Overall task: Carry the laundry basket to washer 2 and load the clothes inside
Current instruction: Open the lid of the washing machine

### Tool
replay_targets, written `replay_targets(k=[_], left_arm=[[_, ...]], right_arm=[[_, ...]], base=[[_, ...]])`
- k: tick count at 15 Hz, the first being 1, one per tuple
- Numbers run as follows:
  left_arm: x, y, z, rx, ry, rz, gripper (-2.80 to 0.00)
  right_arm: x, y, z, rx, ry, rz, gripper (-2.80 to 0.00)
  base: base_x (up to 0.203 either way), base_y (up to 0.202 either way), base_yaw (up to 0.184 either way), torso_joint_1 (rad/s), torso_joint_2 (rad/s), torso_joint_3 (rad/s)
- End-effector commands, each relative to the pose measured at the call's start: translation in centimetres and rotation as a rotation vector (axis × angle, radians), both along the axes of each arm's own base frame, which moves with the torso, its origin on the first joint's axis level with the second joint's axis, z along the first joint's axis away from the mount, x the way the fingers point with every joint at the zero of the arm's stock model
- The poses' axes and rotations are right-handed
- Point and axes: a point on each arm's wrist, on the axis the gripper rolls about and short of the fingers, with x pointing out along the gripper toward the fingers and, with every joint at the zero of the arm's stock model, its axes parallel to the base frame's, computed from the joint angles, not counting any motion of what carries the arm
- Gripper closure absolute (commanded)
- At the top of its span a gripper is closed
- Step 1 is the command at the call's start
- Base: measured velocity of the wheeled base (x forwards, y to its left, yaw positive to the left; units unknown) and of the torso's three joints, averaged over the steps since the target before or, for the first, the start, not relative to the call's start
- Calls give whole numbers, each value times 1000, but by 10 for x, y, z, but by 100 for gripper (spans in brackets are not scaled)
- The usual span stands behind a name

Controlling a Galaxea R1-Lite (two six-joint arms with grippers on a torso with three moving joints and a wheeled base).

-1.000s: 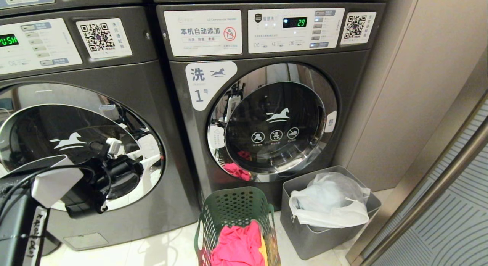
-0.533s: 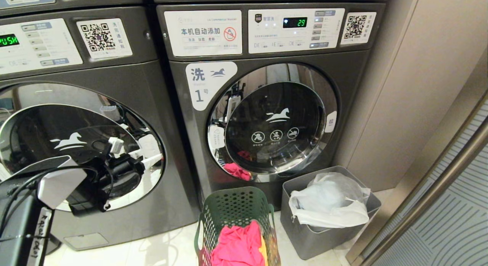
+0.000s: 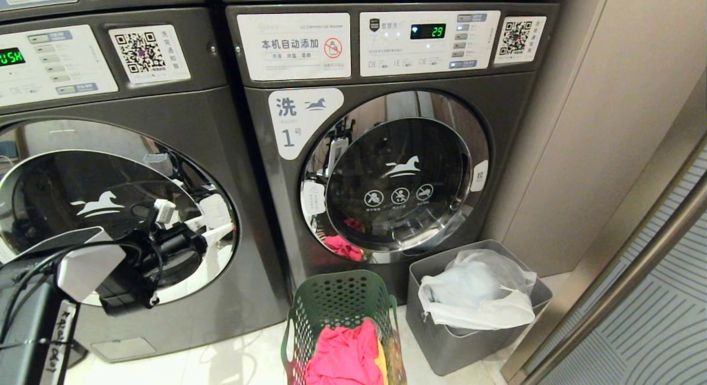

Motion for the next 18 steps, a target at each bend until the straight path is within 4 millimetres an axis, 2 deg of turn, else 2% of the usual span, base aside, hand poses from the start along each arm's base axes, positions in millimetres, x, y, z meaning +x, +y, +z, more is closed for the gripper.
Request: replay_targets(k=[1,8,18], left_arm=[[0,-50,-2,-24,28,-121,-280],[0,-68,-5,-37,53,-159,-280],[-4,-67,-2,-29,58,-190,-280]], right_arm=[[0,0,0,-1,1,0,0],[0,0,0,-1,1,-1,0],[0,0,0,-1,1,0,0]], base=[[0,0,0,0,0,0],[0,0,0,0,0,0],[0,0,0,0,0,0]])
